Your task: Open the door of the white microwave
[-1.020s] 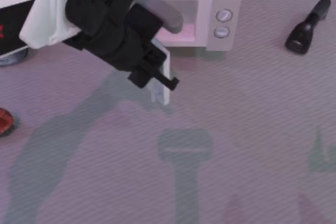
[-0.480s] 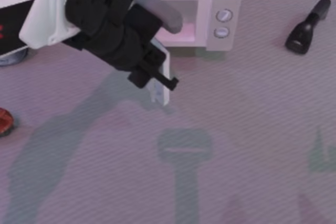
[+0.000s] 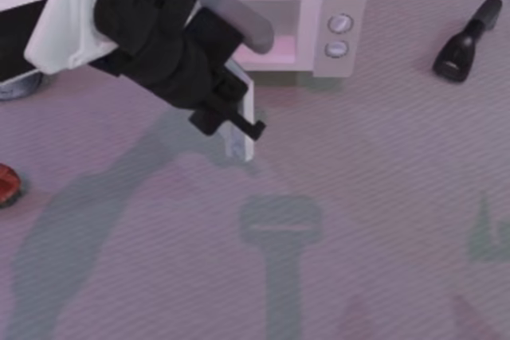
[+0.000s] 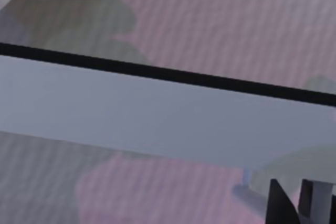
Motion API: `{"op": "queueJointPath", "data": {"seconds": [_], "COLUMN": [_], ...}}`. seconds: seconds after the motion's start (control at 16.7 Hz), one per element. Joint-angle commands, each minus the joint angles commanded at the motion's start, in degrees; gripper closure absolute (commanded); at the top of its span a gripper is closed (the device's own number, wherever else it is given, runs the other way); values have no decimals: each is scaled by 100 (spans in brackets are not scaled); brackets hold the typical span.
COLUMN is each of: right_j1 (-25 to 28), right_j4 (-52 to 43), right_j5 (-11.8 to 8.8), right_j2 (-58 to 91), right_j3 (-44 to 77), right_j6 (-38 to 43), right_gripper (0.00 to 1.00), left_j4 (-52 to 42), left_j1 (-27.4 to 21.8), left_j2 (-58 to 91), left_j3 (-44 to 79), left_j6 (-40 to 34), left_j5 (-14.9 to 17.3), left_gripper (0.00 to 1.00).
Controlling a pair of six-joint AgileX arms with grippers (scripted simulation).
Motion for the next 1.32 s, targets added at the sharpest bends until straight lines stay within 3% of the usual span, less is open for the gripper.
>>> {"op": "queueJointPath", "data": {"seconds": [0.36,1.32], "right_j1": [0,0], "right_j4": [0,0], "right_j5": [0,0], "right_j2": [0,0], "right_j3": [0,0], "right_j6": [0,0], "right_gripper": [0,0], "left_j4": [-96,-101], "left_j1": [301,306], "left_j2": [-199,-200], "left_j3": [-169,-176], "left_j6": [727,741], "left_j5": [362,367], "left_gripper": [100,100]}}
